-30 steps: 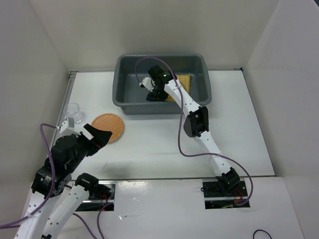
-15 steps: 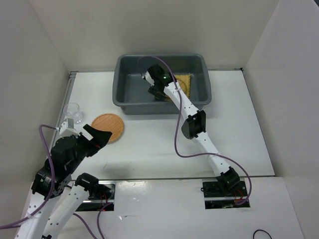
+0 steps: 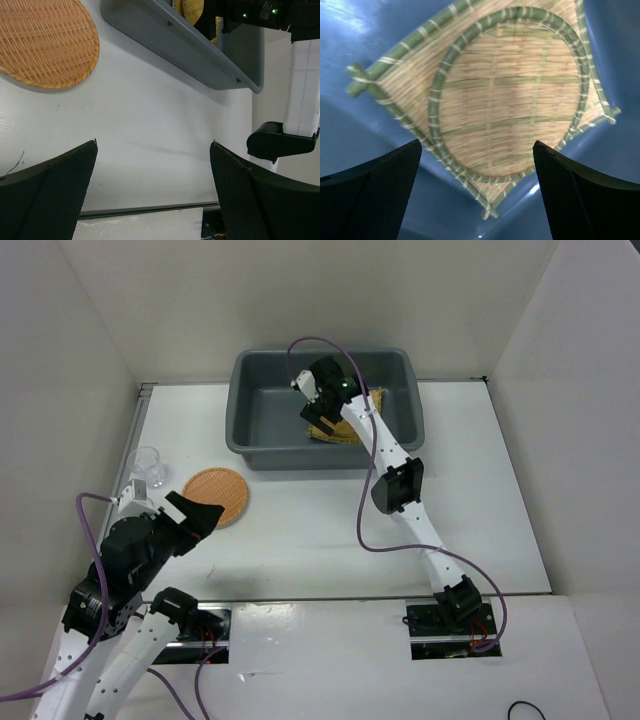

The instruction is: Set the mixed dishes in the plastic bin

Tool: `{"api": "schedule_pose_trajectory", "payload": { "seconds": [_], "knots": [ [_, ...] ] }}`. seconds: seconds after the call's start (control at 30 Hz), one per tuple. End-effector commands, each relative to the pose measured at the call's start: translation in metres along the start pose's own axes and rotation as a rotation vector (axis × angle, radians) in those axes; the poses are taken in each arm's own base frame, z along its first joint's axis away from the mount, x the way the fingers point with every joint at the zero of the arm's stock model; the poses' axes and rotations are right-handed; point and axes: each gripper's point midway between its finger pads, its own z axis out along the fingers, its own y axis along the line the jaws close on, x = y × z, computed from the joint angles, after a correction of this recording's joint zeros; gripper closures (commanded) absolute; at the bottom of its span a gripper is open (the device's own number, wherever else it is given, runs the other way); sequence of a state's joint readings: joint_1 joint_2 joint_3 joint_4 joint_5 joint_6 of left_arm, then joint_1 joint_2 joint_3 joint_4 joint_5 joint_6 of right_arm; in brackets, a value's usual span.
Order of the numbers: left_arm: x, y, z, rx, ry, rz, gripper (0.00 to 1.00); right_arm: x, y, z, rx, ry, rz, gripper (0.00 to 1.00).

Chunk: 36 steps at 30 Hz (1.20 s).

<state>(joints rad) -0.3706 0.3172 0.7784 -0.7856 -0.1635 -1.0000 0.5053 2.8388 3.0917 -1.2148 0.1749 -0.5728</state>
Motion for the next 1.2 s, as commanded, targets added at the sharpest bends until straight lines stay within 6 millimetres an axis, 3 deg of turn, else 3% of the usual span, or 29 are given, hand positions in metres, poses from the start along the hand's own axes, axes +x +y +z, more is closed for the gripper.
{"api": "schedule_pose_trajectory", "payload": {
  "seconds": [0.0, 0.07, 0.1, 0.13, 0.2, 0.23, 0.3, 0.33, 0.43, 0.47, 0.5, 0.53, 0.6, 0.63, 0.7, 0.83, 0.87, 0.93, 1.0, 1.03, 1.17],
  "knots": [
    [-0.005, -0.003, 0.007, 0.0, -0.021, 0.009, 0.01, -0.028, -0.012, -0.051, -0.022, -0.118, 0.03, 0.04],
    [-0.01, -0.024, 0.009, 0.096, -0.018, 0.091, 0.01, -0.051, -0.019, -0.091, -0.073, -0.241, 0.05, 0.04],
    [-0.011, -0.03, 0.012, 0.107, -0.013, 0.115, 0.01, -0.063, -0.032, -0.128, -0.068, -0.319, 0.071, 0.04],
    [-0.019, -0.033, 0.015, 0.101, -0.036, 0.13, 0.01, -0.077, -0.029, -0.151, -0.107, -0.397, 0.081, 0.04],
    [-0.036, -0.04, 0.027, 0.049, -0.07, 0.152, 0.01, -0.086, -0.032, -0.19, -0.15, -0.474, 0.143, 0.01],
    [-0.051, -0.032, 0.034, -0.032, -0.128, 0.152, 0.01, -0.084, -0.03, -0.221, -0.207, -0.515, 0.159, 0.01],
    [-0.05, -0.02, 0.057, -0.16, -0.108, 0.072, 0.01, -0.082, -0.028, -0.238, -0.223, -0.517, 0.185, 0.01],
    [-0.05, -0.036, 0.069, -0.091, -0.1, 0.061, 0.01, -0.076, -0.03, -0.254, -0.214, -0.509, 0.171, 0.01],
    [-0.036, -0.034, 0.103, -0.06, -0.065, -0.141, 0.01, -0.06, -0.039, -0.275, -0.191, -0.491, 0.179, 0.01],
    [-0.009, -0.007, 0.114, -0.112, -0.002, -0.219, 0.01, -0.055, -0.037, -0.278, -0.2, -0.478, 0.191, 0.01],
    [-0.009, 0.009, 0.12, -0.151, -0.013, -0.343, 0.01, -0.043, -0.027, -0.268, -0.232, -0.419, 0.186, 0.01],
    [-0.011, 0.012, 0.122, -0.12, -0.025, -0.36, 0.01, -0.039, -0.027, -0.289, -0.222, -0.437, 0.184, 0.01],
    [-0.01, 0.025, 0.122, -0.138, -0.011, -0.301, 0.01, -0.023, -0.019, -0.289, -0.237, -0.389, 0.179, 0.01],
    [-0.012, 0.044, 0.121, -0.224, -0.006, -0.291, 0.01, -0.02, -0.02, -0.31, -0.222, -0.415, 0.177, 0.01],
    [-0.029, 0.065, 0.117, -0.334, -0.036, -0.24, 0.01, -0.01, -0.014, -0.315, -0.232, -0.396, 0.179, 0.01],
    [-0.024, 0.111, 0.139, -0.571, 0.097, -0.093, 0.01, 0.008, -0.014, -0.33, -0.197, -0.371, 0.176, 0.01],
    [-0.038, 0.104, 0.145, -0.58, 0.092, -0.055, 0.01, 0.012, -0.015, -0.339, -0.181, -0.38, 0.176, 0.01],
    [-0.036, 0.123, 0.159, -0.648, 0.174, 0.041, 0.01, 0.02, -0.015, -0.34, -0.166, -0.358, 0.18, 0.01],
    [-0.039, 0.125, 0.169, -0.656, 0.201, 0.079, 0.01, 0.024, -0.017, -0.345, -0.141, -0.352, 0.182, 0.01],
    [-0.03, 0.137, 0.174, -0.684, 0.249, 0.081, 0.01, 0.025, -0.019, -0.344, -0.129, -0.348, 0.175, 0.01],
    [-0.014, 0.149, 0.182, -0.712, 0.32, 0.068, 0.01, 0.029, -0.025, -0.347, -0.093, -0.338, 0.179, 0.01]
  ]
}}
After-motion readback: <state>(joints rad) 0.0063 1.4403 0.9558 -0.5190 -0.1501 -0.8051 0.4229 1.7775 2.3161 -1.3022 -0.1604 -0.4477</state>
